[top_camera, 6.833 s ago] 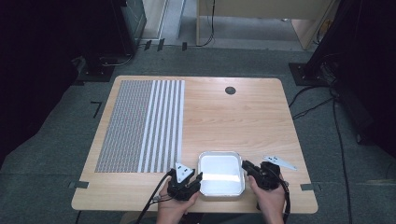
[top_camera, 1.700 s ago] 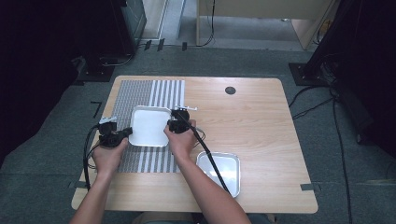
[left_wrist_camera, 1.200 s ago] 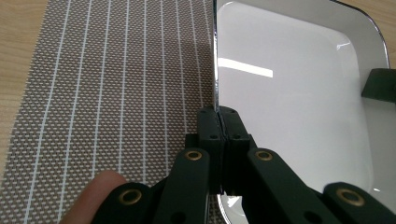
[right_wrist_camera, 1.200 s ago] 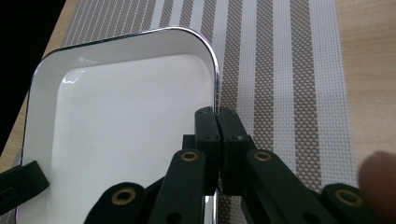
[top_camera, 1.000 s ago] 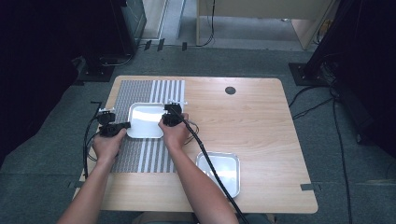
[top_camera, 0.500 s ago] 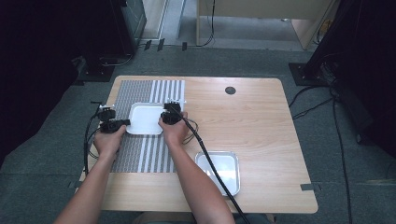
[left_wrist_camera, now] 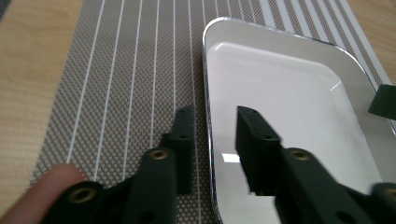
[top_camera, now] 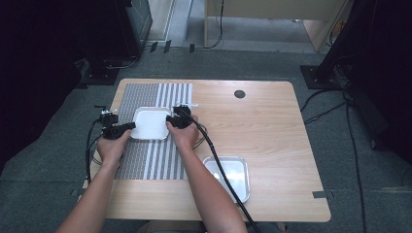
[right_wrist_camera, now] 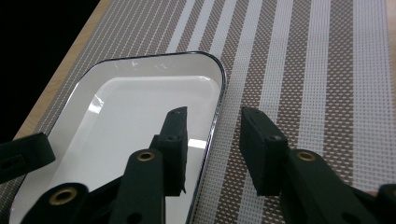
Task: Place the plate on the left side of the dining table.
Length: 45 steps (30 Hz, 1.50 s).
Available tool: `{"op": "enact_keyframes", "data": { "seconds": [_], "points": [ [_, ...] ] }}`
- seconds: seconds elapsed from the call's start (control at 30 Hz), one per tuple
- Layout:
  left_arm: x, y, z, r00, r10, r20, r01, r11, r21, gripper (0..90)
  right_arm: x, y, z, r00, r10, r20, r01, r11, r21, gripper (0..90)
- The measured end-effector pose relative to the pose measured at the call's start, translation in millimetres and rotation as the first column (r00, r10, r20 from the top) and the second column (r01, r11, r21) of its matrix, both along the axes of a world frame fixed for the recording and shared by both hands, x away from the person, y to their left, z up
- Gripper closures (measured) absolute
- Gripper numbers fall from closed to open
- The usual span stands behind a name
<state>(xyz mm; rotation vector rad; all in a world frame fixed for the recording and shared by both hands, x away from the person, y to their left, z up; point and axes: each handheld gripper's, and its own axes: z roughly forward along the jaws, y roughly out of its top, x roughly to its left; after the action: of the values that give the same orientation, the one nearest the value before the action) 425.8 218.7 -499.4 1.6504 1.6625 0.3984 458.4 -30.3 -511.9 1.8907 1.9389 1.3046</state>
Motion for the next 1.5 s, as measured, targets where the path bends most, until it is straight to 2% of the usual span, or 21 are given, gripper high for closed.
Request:
{"op": "enact_keyframes", "data": {
  "seconds": [0.17,0.23,0.27,0.3,0.37,0.47,0.5,0.53,0.57,0.6,0.63,0.7,0.8,0.93,1.07,1.1,1.17,1.27,1.43,1.5],
  "points": [
    [-3.9,-7.2,3.3,0.9983,-0.034,0.048,0.032,0.9988,0.037,46.4,-6.1,0.0,9.5,0.9979,0.033,0.055,-0.031,0.998,-0.048,57.2],
    [-5.0,-7.7,4.6,0.9979,-0.038,0.053,0.035,0.9985,0.042,42.5,-7.6,-2.3,13.5,0.9961,0.053,0.071,-0.049,0.998,-0.050,56.5],
    [-6.3,-7.5,6.3,0.9978,-0.040,0.054,0.038,0.9985,0.039,42.5,-7.6,-2.3,13.5,0.9961,0.053,0.071,-0.049,0.998,-0.050,56.5],
    [-9.6,-5.5,9.8,0.9979,-0.041,0.051,0.041,0.9992,-0.005,42.6,-8.7,-5.9,16.8,0.9940,0.066,0.087,-0.062,0.997,-0.044,53.5],
    [-11.3,-4.8,11.5,0.9979,-0.042,0.050,0.043,0.9989,-0.018,41.5,-9.3,-8.1,18.6,0.9931,0.074,0.091,-0.071,0.997,-0.038,51.1],
    [-16.8,-6.0,15.2,0.9968,-0.050,0.062,0.051,0.9986,-0.015,33.7,-10.7,-14.4,24.8,0.9941,0.093,0.056,-0.089,0.994,-0.065,43.2],
    [-20.6,-7.5,17.6,0.9958,-0.059,0.070,0.060,0.9980,-0.021,27.2,-12.5,-19.8,28.8,0.9899,0.128,0.061,-0.123,0.989,-0.076,38.1],
    [-20.6,-7.5,17.6,0.9958,-0.059,0.070,0.060,0.9980,-0.021,24.8,-12.5,-19.8,28.8,0.9899,0.128,0.061,-0.123,0.989,-0.076,38.1],
    [-24.6,-9.6,20.1,0.9943,-0.071,0.079,0.074,0.9967,-0.034,22.2,-15.6,-24.5,32.3,0.9847,0.154,0.081,-0.145,0.984,-0.107,33.3],
    [-24.6,-9.6,20.1,0.9943,-0.071,0.079,0.074,0.9967,-0.034,20.1,-15.6,-24.5,32.3,0.9847,0.154,0.081,-0.145,0.984,-0.107,33.3],
    [-29.4,-12.1,22.4,0.9921,-0.081,0.095,0.085,0.9953,-0.045,18.8,-19.0,-28.6,34.7,0.9809,0.175,0.085,-0.163,0.978,-0.132,32.3],
    [-31.9,-13.0,23.4,0.9908,-0.087,0.103,0.092,0.9947,-0.045,16.1,-23.1,-32.6,37.0,0.9793,0.183,0.086,-0.170,0.976,-0.136,30.8],
    [-40.1,-15.5,25.2,0.9867,-0.098,0.130,0.105,0.9932,-0.050,13.8,-27.3,-36.4,40.2,0.9790,0.180,0.097,-0.167,0.978,-0.129,30.3],
    [-48.7,-18.3,28.7,0.9848,-0.088,0.150,0.099,0.9928,-0.067,13.7,-35.0,-42.8,45.1,0.9716,0.211,0.106,-0.194,0.970,-0.149,27.6],
    [-56.1,-21.6,33.8,0.9846,-0.092,0.149,0.103,0.9921,-0.072,13.7,-42.6,-52.5,53.1,0.9686,0.219,0.118,-0.201,0.968,-0.148,25.0],
    [-60.6,-21.0,36.9,0.9830,-0.092,0.159,0.107,0.9905,-0.087,13.7,-47.3,-58.0,58.1,0.9676,0.220,0.124,-0.201,0.968,-0.151,24.5],
    [-65.1,-20.7,38.8,0.9818,-0.097,0.163,0.112,0.9900,-0.086,13.7,-52.5,-64.5,63.1,0.9656,0.225,0.130,-0.205,0.967,-0.152,23.6],
    [-69.5,-20.8,39.8,0.9803,-0.103,0.168,0.119,0.9895,-0.083,13.4,-57.9,-72.1,67.4,0.9659,0.220,0.137,-0.199,0.968,-0.152,23.6],
    [-81.5,-23.1,40.1,0.9777,-0.109,0.179,0.124,0.9895,-0.074,13.4,-72.8,-98.6,75.0,0.9674,0.200,0.155,-0.177,0.973,-0.149,23.6],
    [-86.1,-24.3,39.4,0.9765,-0.111,0.185,0.126,0.9895,-0.071,13.3,-75.0,-103.0,75.6,0.9669,0.199,0.160,-0.175,0.973,-0.149,23.4]
  ]
}}
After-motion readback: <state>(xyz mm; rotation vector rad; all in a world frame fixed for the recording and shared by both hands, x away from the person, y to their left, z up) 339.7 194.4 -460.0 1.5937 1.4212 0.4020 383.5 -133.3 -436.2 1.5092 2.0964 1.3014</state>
